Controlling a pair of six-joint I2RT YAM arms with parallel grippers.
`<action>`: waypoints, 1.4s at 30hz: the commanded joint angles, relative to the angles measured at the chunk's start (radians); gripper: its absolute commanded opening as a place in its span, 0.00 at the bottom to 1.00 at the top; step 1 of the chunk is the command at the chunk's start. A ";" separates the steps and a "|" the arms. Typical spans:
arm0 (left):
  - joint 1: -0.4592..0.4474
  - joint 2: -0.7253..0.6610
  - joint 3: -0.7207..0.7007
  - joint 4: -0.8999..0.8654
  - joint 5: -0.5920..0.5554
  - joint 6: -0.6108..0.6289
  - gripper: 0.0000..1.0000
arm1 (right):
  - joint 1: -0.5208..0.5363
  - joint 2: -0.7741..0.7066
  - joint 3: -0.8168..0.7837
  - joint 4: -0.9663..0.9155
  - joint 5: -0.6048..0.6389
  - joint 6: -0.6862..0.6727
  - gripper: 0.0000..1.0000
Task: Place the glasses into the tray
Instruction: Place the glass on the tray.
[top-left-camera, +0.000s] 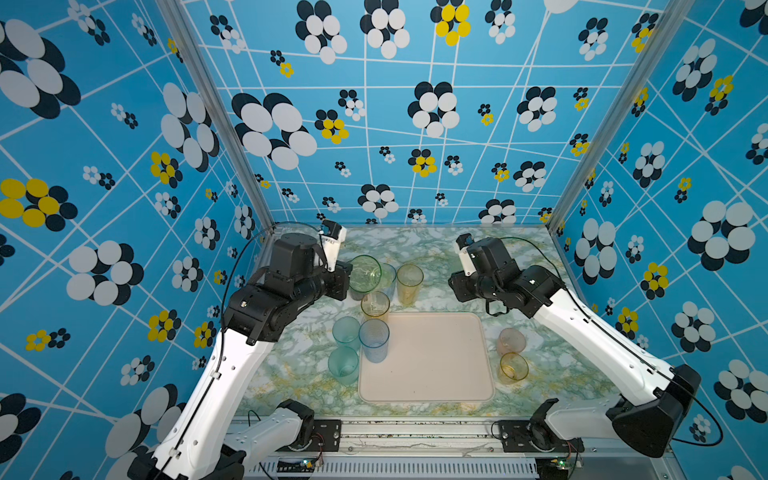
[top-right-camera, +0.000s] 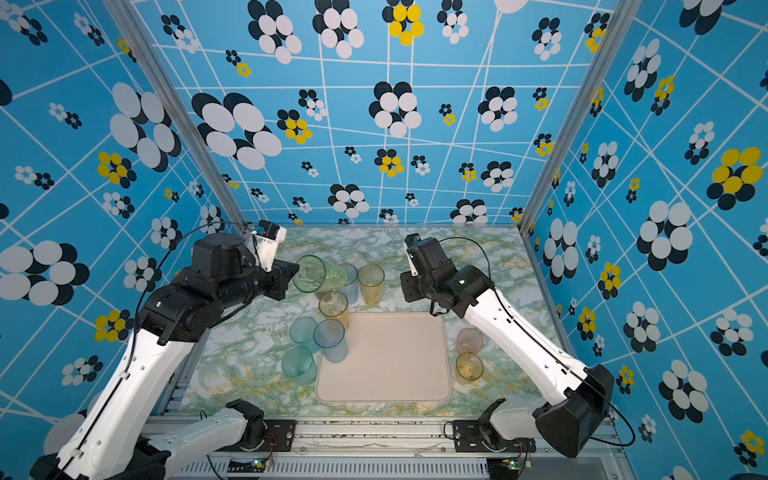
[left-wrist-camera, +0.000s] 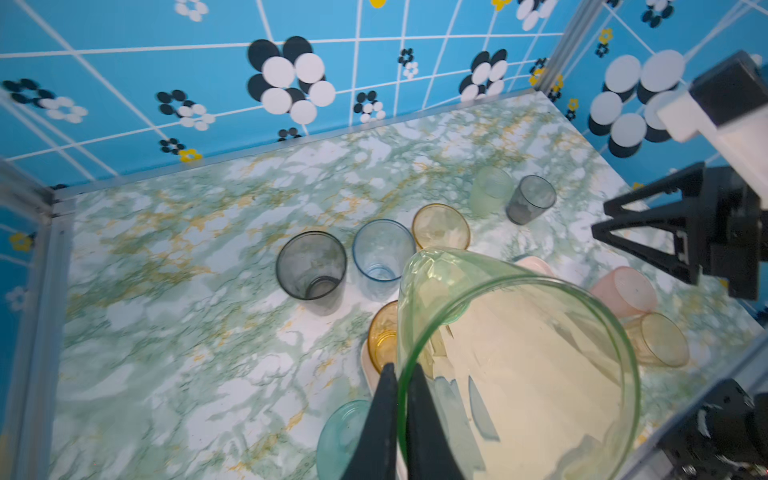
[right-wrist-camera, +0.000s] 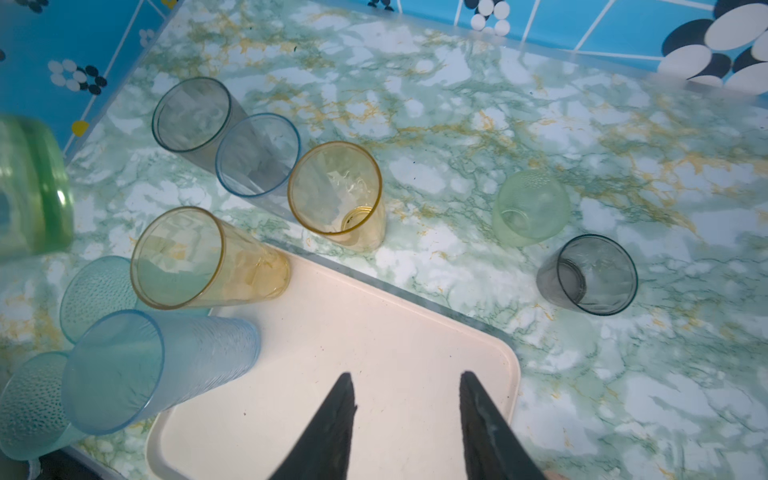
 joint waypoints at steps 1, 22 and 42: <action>-0.098 0.043 0.025 -0.024 0.036 0.028 0.00 | -0.033 -0.029 -0.026 -0.008 0.026 0.027 0.44; -0.532 0.014 -0.405 -0.125 -0.320 -0.269 0.00 | -0.050 -0.024 -0.071 0.013 -0.039 0.044 0.44; -0.523 0.007 -0.446 -0.228 -0.325 -0.397 0.00 | -0.050 0.002 -0.074 0.022 -0.086 0.054 0.44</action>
